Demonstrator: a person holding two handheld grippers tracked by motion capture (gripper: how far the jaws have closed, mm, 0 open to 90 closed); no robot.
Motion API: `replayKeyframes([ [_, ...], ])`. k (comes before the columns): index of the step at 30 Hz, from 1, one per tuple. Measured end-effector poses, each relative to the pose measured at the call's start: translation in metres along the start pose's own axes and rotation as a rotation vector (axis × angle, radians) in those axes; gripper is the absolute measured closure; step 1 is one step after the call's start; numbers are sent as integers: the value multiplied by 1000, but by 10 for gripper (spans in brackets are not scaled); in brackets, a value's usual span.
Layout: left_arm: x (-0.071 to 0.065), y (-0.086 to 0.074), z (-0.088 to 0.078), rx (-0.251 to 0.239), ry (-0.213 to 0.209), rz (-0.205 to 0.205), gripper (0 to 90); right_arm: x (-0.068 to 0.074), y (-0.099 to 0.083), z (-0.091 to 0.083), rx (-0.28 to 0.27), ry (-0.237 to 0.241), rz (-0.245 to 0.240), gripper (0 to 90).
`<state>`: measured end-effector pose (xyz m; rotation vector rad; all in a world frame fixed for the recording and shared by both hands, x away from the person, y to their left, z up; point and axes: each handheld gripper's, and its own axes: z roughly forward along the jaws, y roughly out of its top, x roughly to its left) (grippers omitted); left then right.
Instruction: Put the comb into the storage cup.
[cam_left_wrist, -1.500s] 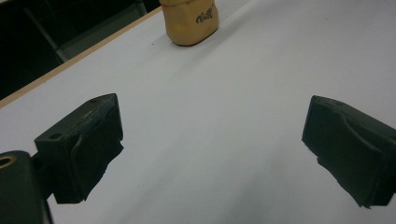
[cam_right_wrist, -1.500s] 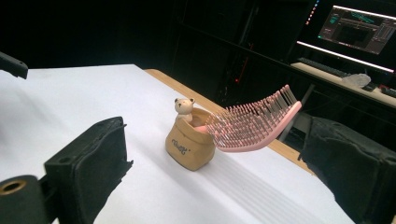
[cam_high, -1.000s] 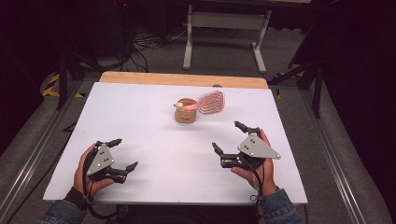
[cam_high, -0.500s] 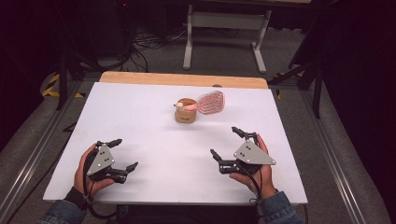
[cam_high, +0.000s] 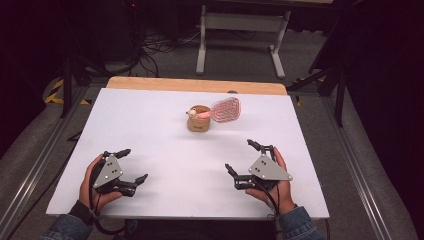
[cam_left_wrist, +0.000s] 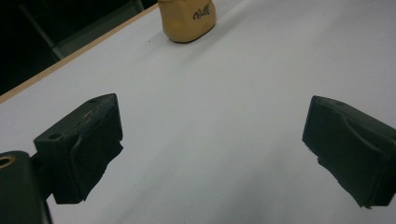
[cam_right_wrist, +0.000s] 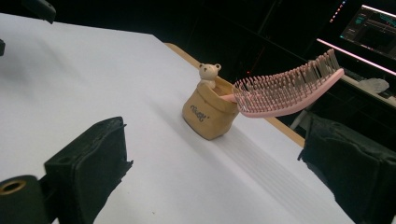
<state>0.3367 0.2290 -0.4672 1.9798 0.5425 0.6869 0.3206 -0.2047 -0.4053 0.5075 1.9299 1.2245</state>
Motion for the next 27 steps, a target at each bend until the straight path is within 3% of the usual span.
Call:
replayKeyframes([
  [27, -2, 0, 1, 6, -7, 6, 57, 4, -36, -1, 85, -14, 45, 53],
])
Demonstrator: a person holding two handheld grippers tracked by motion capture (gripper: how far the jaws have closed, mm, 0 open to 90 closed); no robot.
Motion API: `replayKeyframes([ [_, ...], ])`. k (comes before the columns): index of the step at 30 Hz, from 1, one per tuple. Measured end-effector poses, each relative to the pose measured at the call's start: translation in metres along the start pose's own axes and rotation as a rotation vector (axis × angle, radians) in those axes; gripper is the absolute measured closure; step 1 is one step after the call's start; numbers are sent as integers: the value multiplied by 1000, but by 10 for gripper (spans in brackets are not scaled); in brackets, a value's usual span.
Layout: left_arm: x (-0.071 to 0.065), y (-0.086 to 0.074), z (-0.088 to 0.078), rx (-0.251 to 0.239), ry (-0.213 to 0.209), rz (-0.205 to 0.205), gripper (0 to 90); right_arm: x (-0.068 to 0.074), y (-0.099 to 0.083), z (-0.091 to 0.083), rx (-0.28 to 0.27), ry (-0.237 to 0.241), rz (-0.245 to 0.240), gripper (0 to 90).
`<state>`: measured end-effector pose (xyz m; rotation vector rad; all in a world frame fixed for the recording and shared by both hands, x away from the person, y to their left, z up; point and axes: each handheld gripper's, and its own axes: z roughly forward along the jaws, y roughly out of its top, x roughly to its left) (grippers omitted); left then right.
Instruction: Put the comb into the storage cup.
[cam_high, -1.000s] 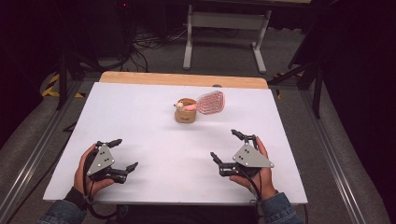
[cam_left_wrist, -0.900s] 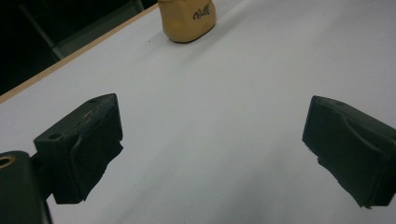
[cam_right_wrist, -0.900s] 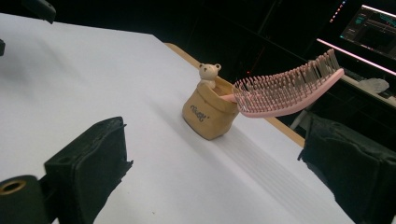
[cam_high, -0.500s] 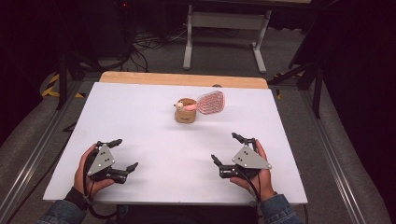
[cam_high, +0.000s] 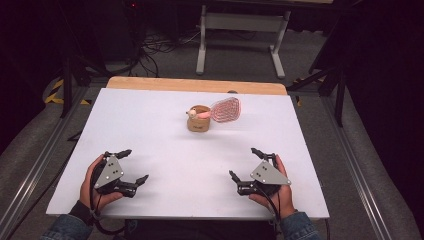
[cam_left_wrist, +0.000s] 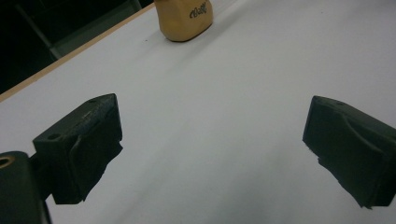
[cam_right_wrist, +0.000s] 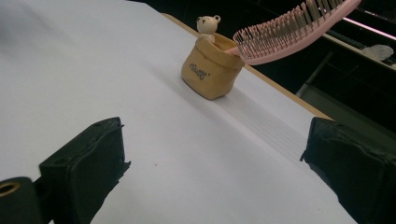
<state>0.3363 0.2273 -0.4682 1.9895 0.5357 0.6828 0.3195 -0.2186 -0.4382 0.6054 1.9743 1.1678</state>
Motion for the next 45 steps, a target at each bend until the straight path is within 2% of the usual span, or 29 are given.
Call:
replayKeyframes([
  [13, -1, 0, 1, 2, -10, -1, 57, -4, -17, -2, 48, -30, -16, 53],
  [36, 1, 0, 1, -1, -17, -1, 55, -20, -35, -18, 75, -61, 49, 41],
  [45, 2, 0, 3, -4, -21, -16, 50, -32, -46, -30, 82, -87, 109, 41],
])
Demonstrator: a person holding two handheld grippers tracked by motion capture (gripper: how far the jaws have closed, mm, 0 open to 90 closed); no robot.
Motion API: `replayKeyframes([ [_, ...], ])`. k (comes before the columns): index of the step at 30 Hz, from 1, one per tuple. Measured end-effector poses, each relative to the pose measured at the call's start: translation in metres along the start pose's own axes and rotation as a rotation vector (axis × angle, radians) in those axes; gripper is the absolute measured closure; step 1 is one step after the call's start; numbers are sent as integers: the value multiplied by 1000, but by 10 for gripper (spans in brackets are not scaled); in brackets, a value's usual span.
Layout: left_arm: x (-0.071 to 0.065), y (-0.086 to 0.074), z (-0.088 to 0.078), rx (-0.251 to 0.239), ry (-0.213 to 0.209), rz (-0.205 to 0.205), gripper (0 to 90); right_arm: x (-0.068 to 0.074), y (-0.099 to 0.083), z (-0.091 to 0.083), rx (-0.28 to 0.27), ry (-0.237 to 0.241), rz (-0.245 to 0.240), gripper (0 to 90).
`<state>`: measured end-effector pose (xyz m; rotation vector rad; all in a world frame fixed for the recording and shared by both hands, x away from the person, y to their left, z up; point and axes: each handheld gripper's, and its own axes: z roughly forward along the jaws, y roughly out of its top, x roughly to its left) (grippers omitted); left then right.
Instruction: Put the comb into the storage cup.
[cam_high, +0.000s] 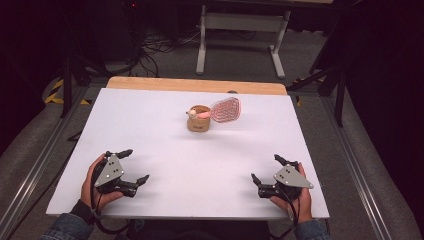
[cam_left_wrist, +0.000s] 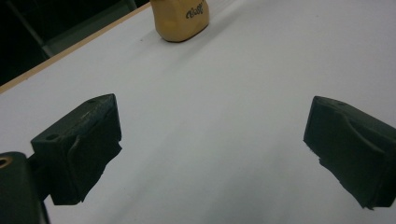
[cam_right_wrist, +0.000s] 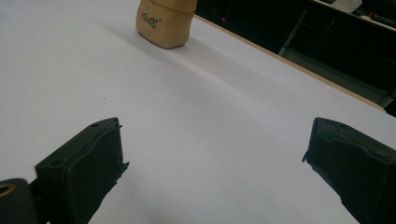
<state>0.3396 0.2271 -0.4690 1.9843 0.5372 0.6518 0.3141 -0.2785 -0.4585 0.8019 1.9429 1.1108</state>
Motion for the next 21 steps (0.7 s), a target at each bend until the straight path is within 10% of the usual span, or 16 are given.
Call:
replayKeyframes([
  [21, -1, 0, -2, -1, 6, -1, 48, 6, 1, 4, 12, 27, -25, 42],
])
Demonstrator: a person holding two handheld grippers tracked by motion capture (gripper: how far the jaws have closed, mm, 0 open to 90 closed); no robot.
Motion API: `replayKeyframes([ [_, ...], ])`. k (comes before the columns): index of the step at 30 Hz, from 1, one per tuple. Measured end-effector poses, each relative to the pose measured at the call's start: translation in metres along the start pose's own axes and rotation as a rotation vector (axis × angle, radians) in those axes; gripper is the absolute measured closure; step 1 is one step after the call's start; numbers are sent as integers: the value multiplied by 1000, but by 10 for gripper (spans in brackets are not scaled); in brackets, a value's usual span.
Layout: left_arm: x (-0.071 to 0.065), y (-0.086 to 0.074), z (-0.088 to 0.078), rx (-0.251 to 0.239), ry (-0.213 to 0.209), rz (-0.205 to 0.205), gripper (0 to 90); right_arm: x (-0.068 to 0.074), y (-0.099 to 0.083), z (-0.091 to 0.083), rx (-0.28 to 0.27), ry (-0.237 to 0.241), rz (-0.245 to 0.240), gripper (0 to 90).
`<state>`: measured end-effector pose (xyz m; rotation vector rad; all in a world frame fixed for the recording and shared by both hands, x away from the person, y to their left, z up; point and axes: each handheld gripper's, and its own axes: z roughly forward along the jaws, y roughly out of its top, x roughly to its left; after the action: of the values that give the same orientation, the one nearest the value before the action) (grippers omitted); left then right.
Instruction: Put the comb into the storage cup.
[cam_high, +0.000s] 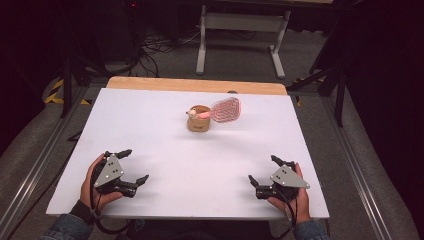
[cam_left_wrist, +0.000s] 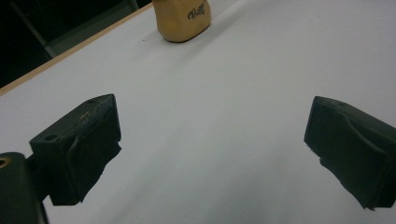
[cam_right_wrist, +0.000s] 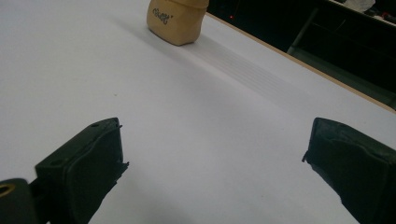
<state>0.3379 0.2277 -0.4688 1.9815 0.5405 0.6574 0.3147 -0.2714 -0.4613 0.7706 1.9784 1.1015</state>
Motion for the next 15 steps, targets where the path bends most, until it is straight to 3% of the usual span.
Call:
replayKeyframes([
  [15, 1, -1, 0, 9, 3, 3, 48, 2, 1, 1, -5, 2, 5, 51],
])
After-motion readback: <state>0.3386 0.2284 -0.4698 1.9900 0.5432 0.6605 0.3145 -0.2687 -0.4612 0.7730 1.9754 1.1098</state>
